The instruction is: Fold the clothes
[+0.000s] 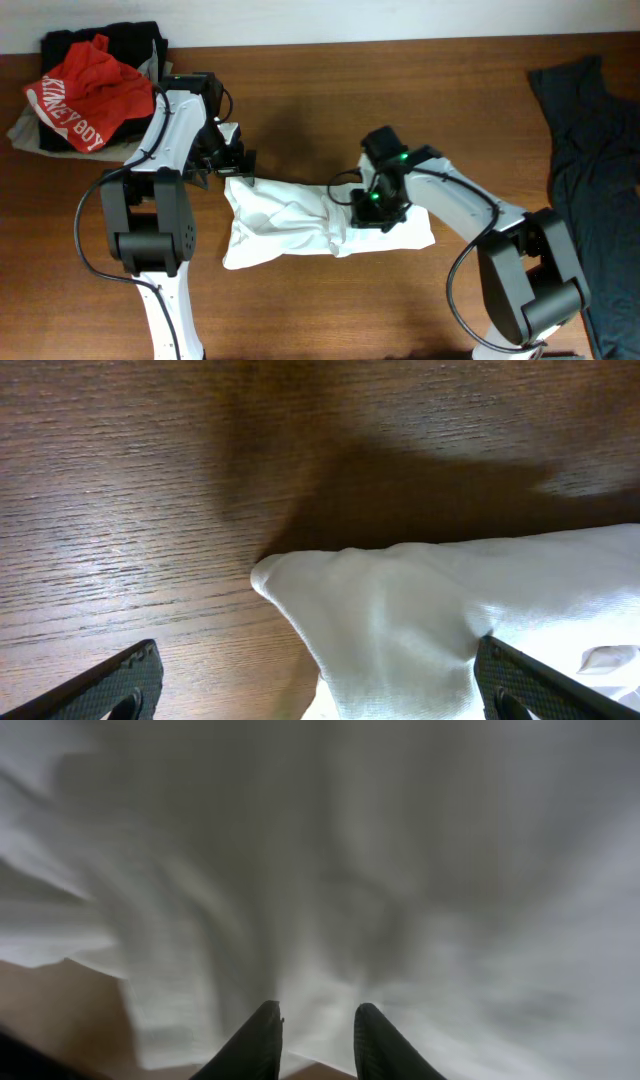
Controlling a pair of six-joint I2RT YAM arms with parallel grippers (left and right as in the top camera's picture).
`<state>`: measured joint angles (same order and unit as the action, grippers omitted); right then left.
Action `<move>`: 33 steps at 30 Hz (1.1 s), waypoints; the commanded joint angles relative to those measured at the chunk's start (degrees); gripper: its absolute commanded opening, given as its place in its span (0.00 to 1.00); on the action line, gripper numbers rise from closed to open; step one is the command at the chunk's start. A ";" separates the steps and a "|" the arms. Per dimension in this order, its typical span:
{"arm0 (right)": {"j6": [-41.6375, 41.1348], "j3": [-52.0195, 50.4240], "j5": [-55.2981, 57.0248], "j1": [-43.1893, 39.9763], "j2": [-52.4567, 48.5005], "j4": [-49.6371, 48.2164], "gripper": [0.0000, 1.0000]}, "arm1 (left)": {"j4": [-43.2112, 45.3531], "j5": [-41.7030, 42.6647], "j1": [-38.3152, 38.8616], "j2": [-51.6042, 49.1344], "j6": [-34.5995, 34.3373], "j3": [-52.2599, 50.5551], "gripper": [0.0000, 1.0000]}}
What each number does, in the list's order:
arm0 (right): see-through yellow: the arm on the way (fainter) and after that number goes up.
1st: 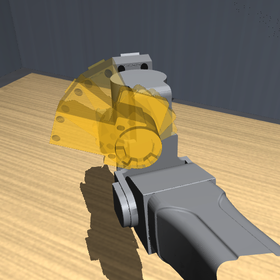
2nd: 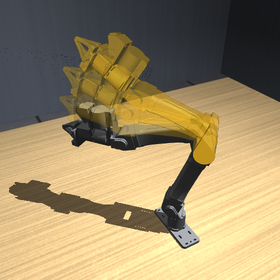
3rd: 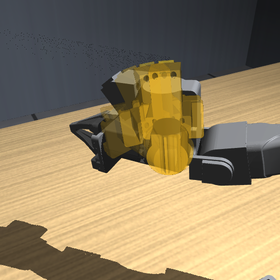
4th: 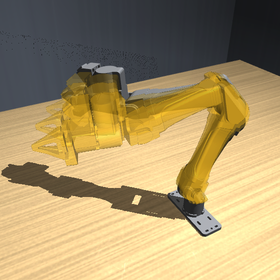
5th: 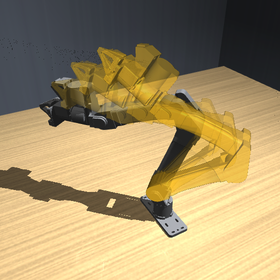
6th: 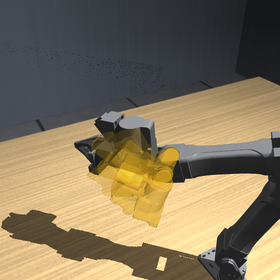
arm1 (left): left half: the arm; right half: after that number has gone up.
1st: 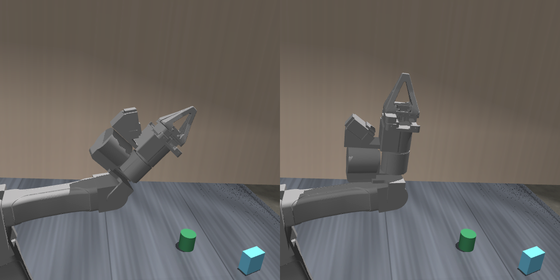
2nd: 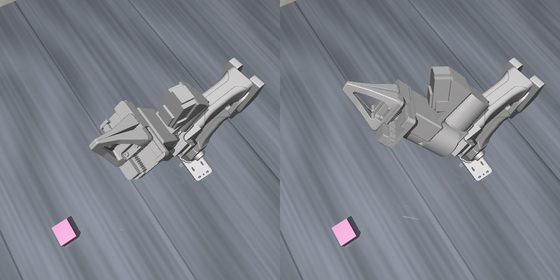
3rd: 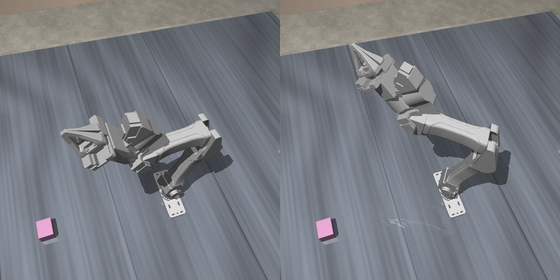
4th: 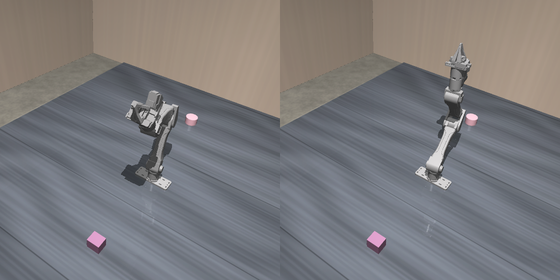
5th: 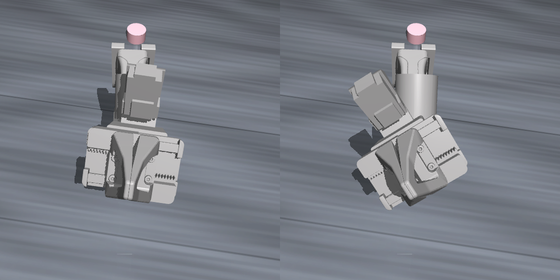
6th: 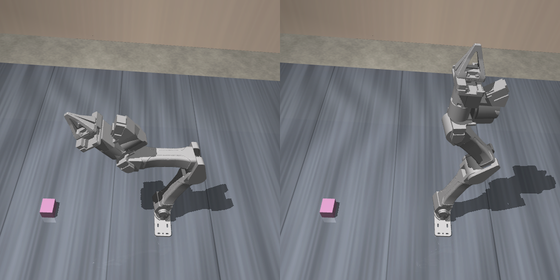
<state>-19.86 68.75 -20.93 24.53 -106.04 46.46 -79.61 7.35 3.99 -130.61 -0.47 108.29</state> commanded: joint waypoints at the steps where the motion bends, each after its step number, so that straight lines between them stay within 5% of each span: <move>1: -5.07 -0.28 -0.24 3.50 0.31 -2.67 0.27 | 0.13 0.81 -0.31 1.84 0.02 0.83 0.99; 15: -8.00 3.08 -0.92 5.55 -4.26 -10.14 0.19 | 0.09 0.81 -0.31 1.84 0.04 0.83 0.99; 16: -6.95 4.96 -0.94 4.85 -3.56 -8.79 0.29 | 0.11 0.79 -0.31 1.84 0.04 0.83 0.99; 17: -5.75 6.80 -0.94 4.17 -3.02 -7.13 0.45 | 0.13 0.79 -0.31 1.84 0.04 0.83 0.99; 18: -4.39 8.98 -0.92 3.37 -2.54 -5.03 0.71 | 0.15 0.76 -0.31 1.84 0.04 0.83 0.99; 20: -1.14 15.74 -0.46 0.68 -1.84 1.81 0.97 | 0.20 0.52 -0.76 1.84 0.04 0.83 0.99; 28: 2.05 38.32 8.39 -13.90 -1.77 25.18 0.99 | 3.78 3.19 -7.52 1.84 0.07 0.83 0.99; 33: 2.05 39.82 11.89 -23.71 -1.92 25.81 0.99 | 2.43 25.92 -12.87 1.84 12.22 0.55 0.99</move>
<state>-18.72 107.83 -13.50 5.89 -108.99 71.72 -75.64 14.41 -5.63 -130.61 1.65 108.33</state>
